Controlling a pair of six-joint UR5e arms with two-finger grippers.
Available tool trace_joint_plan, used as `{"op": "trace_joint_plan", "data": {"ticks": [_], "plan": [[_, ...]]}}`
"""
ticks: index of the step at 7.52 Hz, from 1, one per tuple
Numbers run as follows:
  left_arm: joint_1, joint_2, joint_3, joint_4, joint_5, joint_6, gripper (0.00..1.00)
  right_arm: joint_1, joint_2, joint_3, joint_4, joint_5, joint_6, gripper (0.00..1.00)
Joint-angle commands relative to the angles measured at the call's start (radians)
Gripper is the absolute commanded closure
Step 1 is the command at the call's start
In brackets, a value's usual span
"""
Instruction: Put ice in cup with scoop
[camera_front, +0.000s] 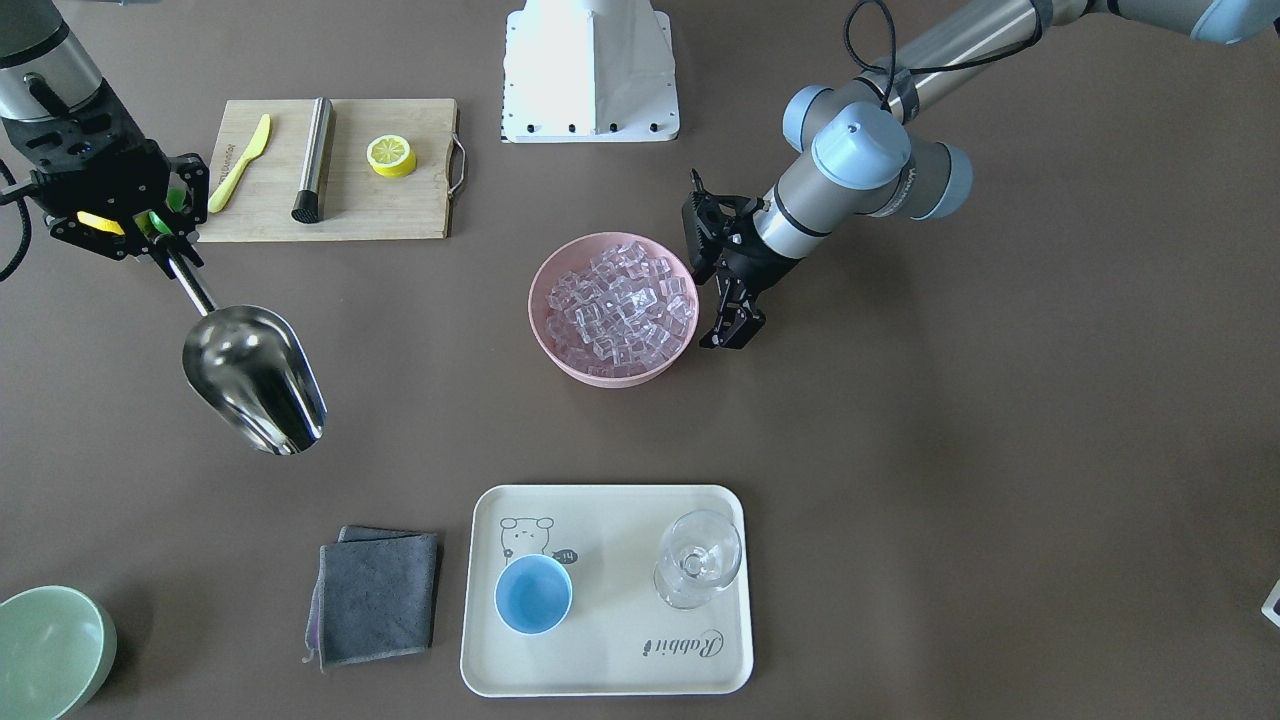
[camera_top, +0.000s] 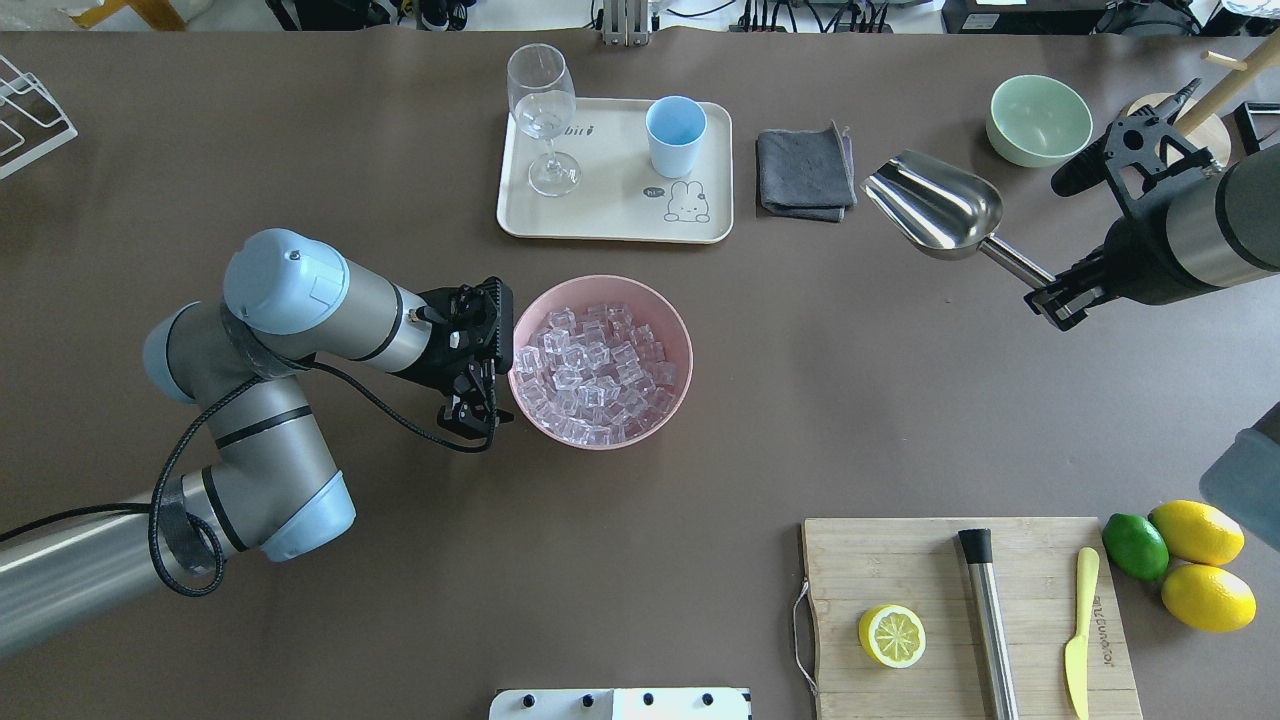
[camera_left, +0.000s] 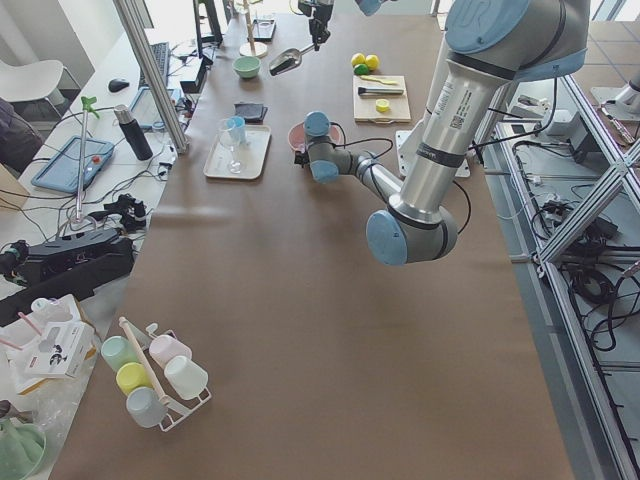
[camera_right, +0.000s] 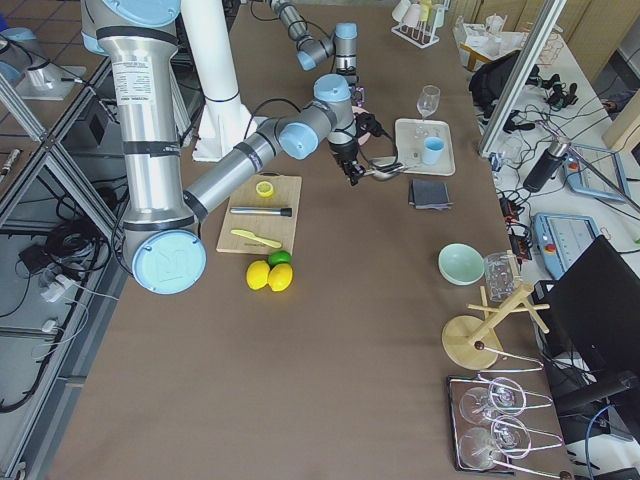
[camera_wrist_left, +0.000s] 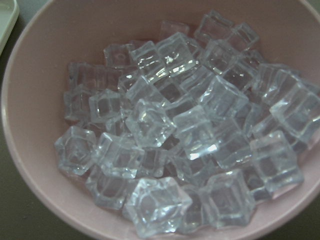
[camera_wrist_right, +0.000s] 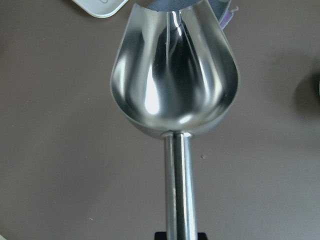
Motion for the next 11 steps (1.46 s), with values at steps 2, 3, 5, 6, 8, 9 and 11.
{"op": "trace_joint_plan", "data": {"ticks": [2,3,5,6,8,9,11], "plan": [[0.003,0.000,0.000,0.000,0.000,-0.022,0.01,-0.052,0.202,0.024,-0.356,-0.058,-0.466,1.00],[0.003,0.000,0.000,0.000,0.000,-0.022,0.01,-0.086,0.262,0.053,-0.467,-0.094,-0.476,1.00],[0.005,0.000,0.000,-0.003,-0.001,-0.060,0.01,-0.126,0.485,0.031,-0.817,-0.082,-0.475,1.00],[0.008,0.000,0.000,-0.008,-0.001,-0.071,0.01,-0.126,0.505,0.034,-0.849,-0.036,-0.474,1.00],[0.008,0.000,0.000,-0.008,0.000,-0.073,0.01,-0.150,0.513,0.039,-0.900,-0.083,-0.473,1.00],[0.009,0.000,0.000,-0.008,0.000,-0.075,0.01,-0.173,0.555,0.037,-0.959,-0.089,-0.475,1.00],[0.012,0.000,0.000,-0.013,0.002,-0.075,0.01,-0.282,0.754,-0.086,-1.114,-0.198,-0.478,1.00]]}}
